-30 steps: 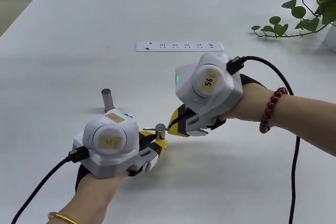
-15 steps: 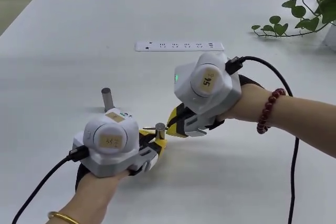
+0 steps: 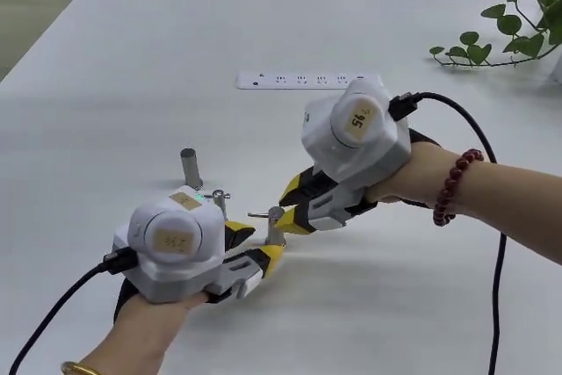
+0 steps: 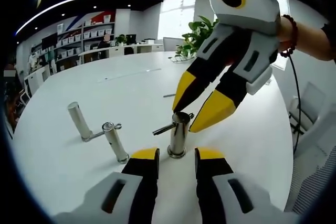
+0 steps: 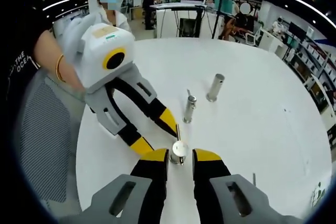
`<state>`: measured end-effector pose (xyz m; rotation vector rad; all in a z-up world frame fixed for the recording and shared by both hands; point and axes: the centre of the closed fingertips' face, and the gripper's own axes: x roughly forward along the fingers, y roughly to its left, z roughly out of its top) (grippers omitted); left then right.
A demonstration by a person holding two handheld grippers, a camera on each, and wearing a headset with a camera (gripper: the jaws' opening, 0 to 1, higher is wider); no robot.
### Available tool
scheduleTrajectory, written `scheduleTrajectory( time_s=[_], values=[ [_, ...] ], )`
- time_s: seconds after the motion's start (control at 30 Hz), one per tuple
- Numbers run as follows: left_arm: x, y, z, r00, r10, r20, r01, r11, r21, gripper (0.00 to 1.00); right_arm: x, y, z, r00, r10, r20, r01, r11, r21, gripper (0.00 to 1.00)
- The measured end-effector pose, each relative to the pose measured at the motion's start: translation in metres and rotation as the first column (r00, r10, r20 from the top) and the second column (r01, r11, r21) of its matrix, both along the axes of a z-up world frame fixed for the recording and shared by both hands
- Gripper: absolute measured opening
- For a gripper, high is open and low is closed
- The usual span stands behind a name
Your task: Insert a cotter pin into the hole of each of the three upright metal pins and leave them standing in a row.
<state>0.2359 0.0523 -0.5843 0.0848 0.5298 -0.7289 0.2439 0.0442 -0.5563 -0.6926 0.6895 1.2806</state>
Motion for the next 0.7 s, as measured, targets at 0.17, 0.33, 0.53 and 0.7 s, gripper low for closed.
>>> scheduleTrajectory(
  time_s=[0.17, 0.33, 0.53, 0.7],
  values=[
    [-0.004, 0.005, 0.004, 1.000, -0.003, -0.005, 0.003, 1.000, -0.005, 0.29, -0.001, 0.005, -0.004, 0.999, -0.019, -0.032, 0.020, 1.000, 0.021, 0.13],
    [-0.008, 0.011, 0.013, 1.000, 0.006, -0.002, -0.006, 1.000, -0.016, 0.33, -0.001, 0.007, -0.010, 0.998, -0.042, -0.052, 0.043, 0.998, 0.034, 0.13],
    [-0.012, 0.015, 0.023, 1.000, 0.002, 0.011, -0.002, 1.000, -0.031, 0.36, 0.001, 0.007, -0.014, 0.997, -0.048, -0.052, 0.049, 0.998, 0.033, 0.11],
    [-0.017, 0.016, 0.034, 1.000, 0.002, 0.008, -0.001, 0.998, -0.070, 0.39, 0.002, 0.007, -0.016, 0.997, -0.054, -0.052, 0.056, 0.998, 0.041, 0.09]
  ],
)
